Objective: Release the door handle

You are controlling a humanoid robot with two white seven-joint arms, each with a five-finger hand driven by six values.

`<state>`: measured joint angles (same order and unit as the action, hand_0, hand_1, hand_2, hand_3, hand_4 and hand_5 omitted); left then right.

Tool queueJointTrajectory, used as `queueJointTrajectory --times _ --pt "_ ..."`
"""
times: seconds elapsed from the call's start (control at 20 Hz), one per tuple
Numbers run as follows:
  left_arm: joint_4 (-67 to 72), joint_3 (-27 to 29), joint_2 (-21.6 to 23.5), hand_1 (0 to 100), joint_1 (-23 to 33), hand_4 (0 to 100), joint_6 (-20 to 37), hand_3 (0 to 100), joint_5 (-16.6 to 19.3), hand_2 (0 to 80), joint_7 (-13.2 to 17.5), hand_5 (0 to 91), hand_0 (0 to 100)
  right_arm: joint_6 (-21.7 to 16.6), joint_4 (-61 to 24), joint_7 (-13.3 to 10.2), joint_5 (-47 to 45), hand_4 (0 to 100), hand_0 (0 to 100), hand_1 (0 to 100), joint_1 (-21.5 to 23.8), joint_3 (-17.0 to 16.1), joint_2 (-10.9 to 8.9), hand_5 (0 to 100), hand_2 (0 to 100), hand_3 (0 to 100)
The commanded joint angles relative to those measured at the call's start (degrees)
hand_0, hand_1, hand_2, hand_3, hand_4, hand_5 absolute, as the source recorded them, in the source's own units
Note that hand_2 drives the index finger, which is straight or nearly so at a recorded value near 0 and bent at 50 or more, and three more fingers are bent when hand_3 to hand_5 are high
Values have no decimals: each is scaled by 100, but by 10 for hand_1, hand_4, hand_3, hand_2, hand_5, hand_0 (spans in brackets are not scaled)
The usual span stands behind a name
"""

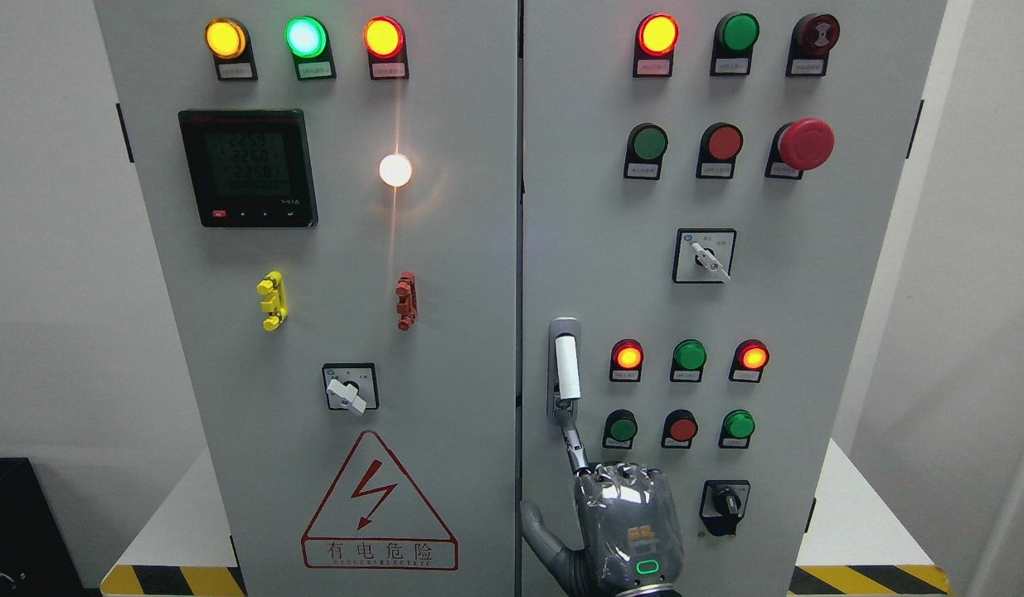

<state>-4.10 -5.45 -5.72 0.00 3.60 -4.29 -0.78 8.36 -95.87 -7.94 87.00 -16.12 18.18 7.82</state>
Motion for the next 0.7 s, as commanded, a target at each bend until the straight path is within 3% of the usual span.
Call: queueJointTrajectory --times 0.0,0.65 --pt "-3 0 0 556 97 0 0 0 7 0 -1 0 120 -1 104 -23 1 1000 350 221 21 -8 0 1000 168 1000" --pt "-3 0 0 556 97 0 0 0 -1 0 -1 0 120 -10 42 -41 -8 1000 349 222 21 -8 0 1000 168 1000"
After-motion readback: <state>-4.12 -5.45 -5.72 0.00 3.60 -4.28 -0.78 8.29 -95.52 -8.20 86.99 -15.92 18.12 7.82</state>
